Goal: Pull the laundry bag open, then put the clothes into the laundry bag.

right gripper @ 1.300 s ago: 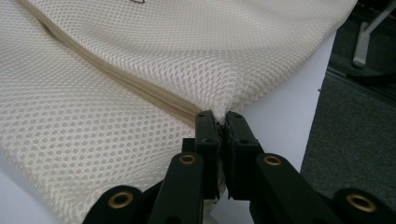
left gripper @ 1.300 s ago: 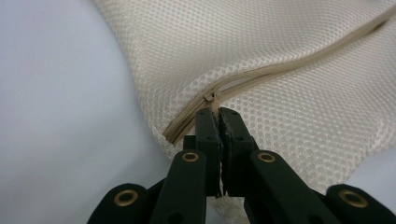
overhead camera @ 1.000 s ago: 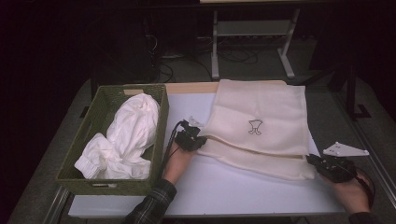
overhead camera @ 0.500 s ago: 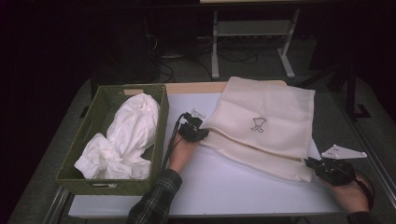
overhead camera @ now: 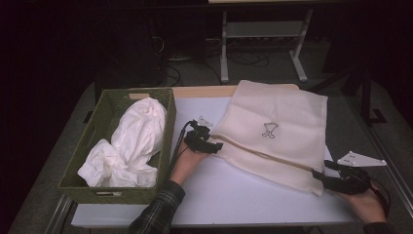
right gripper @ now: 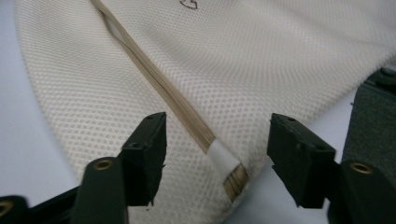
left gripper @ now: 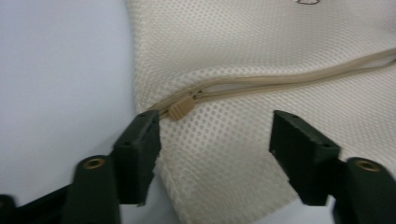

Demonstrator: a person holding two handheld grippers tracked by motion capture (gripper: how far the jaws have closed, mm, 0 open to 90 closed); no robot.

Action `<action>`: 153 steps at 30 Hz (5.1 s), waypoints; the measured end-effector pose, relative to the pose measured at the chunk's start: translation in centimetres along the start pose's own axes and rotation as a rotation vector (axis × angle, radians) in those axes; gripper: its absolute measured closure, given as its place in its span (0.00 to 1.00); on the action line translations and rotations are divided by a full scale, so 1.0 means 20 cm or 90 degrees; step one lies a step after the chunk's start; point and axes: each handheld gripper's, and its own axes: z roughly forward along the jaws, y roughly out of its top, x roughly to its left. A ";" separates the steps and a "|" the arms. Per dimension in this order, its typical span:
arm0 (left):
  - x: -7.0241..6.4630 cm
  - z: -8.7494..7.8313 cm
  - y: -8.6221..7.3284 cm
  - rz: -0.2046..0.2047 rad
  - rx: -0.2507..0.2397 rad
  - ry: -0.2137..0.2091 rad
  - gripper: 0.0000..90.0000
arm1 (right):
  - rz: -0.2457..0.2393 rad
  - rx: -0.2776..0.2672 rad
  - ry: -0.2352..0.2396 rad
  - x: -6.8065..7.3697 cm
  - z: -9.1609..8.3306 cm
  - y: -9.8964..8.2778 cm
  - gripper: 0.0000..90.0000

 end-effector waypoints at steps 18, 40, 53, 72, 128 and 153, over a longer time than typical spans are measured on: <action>-0.19 -0.18 -0.12 0.058 -0.032 -0.057 0.18 | -0.042 -0.021 0.072 0.13 0.00 0.07 0.20; -0.32 -0.31 -0.29 0.071 -0.043 -0.083 0.17 | -0.091 -0.047 0.136 0.37 0.11 0.18 0.17; -0.35 -0.34 -0.35 0.086 -0.026 -0.079 0.17 | -0.119 -0.047 0.182 0.53 0.26 0.26 0.16; -0.31 -0.41 -0.23 0.073 -0.033 -0.073 0.17 | -0.137 -0.033 0.189 0.56 0.31 0.27 0.15; 0.03 -0.55 0.22 0.091 -0.006 -0.021 0.13 | -0.149 -0.036 0.182 0.55 0.31 0.26 0.15; 0.29 -0.78 0.22 0.064 0.021 0.046 0.14 | -0.149 -0.031 0.179 0.55 0.32 0.25 0.15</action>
